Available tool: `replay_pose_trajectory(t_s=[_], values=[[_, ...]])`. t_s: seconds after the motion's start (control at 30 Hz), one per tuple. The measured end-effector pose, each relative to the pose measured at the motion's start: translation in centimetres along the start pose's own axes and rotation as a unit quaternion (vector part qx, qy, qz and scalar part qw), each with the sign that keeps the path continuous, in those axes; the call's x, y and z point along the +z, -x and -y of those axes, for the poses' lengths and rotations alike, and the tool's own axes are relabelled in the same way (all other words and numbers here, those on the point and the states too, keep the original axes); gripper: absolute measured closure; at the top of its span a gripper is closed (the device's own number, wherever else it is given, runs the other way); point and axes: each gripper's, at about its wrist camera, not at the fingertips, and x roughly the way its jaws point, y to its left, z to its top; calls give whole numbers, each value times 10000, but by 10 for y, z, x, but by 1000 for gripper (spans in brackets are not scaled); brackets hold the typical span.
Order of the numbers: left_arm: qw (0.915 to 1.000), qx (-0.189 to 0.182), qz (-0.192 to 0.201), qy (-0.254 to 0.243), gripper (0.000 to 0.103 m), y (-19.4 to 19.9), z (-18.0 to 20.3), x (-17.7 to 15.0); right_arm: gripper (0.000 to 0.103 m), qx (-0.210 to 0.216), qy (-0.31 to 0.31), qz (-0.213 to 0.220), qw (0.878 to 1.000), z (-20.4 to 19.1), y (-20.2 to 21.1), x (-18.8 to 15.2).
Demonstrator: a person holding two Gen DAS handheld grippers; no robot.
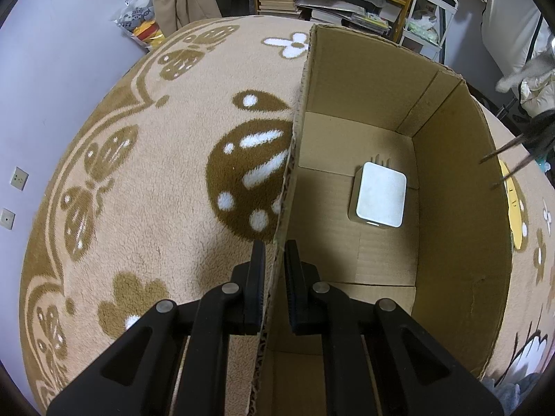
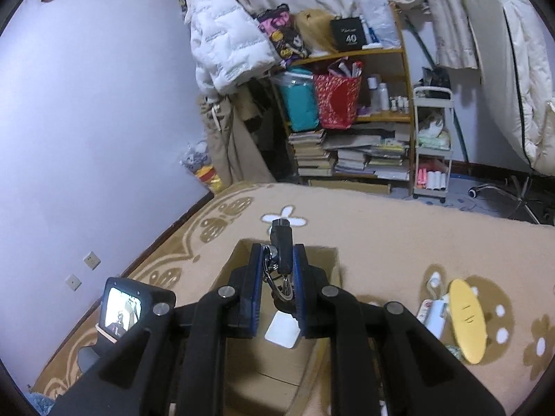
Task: Organize rigid objects
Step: 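Carry the keys into the box with the right gripper and release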
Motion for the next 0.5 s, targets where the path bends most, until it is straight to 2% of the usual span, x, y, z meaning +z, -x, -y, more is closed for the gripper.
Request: replay_pose_trajectory(t_s=[0.2,0.3,0.5], values=[[10000,-25,1,11,93,0,-1,0,85,-46,-80,-326,9994,-4,-18,-24],[10000,-46,-6,50,93,0,-2,0,85,-269,74,-558,9981,-4,-29,-35],[10000,-63,-16,56,93,1,-3,0,85,-239,79,-553,9982,-2,-25,-39]])
